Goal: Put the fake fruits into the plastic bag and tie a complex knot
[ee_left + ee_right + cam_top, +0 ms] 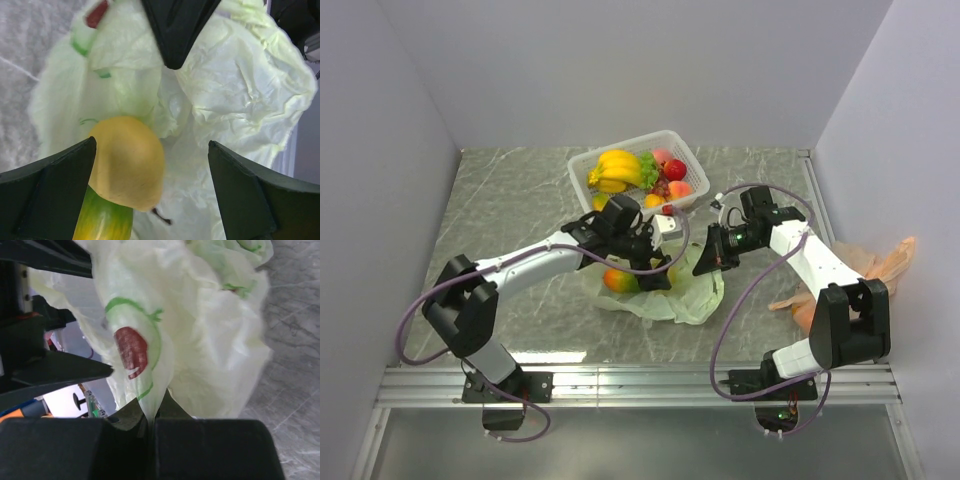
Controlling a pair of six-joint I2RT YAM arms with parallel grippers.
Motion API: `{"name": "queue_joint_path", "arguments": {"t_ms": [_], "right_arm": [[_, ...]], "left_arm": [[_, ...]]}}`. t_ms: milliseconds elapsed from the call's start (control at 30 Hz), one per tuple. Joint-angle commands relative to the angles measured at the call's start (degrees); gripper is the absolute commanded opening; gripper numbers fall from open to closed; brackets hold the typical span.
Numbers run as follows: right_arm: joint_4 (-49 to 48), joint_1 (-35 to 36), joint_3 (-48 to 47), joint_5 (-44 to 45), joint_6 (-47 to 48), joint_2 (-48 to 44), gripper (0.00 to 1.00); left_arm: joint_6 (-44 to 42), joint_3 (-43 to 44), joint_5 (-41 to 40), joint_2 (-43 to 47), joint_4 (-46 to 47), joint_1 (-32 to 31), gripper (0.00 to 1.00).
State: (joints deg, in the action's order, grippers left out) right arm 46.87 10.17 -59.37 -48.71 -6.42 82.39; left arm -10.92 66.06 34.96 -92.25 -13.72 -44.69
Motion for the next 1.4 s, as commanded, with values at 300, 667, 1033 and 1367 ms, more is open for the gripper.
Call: {"name": "queue_joint_path", "arguments": {"t_ms": [300,667,1033,1367], "right_arm": [[-0.4,-0.4,-1.0,2.6,1.9,-2.1,0.0],[0.2,-0.4,-1.5,3.5,2.2,-2.6,0.0],[-0.6,-0.4,-1.0,3.4,1.7,-1.9,0.0],[-1.3,-0.6,-0.6,3.3,1.5,-1.7,0.0]], "left_arm": [[9.3,23.4,-13.1,-1.6,-6.8,15.8,0.96],[19.7,45.6,-32.8,-26.6,-25.7,18.9,0.99],[36.3,44.8,-50.4,-33.2,-31.6,16.4,0.96],[37.6,48.2,-49.6,-39.0,-31.9,16.7,0.96]]}}
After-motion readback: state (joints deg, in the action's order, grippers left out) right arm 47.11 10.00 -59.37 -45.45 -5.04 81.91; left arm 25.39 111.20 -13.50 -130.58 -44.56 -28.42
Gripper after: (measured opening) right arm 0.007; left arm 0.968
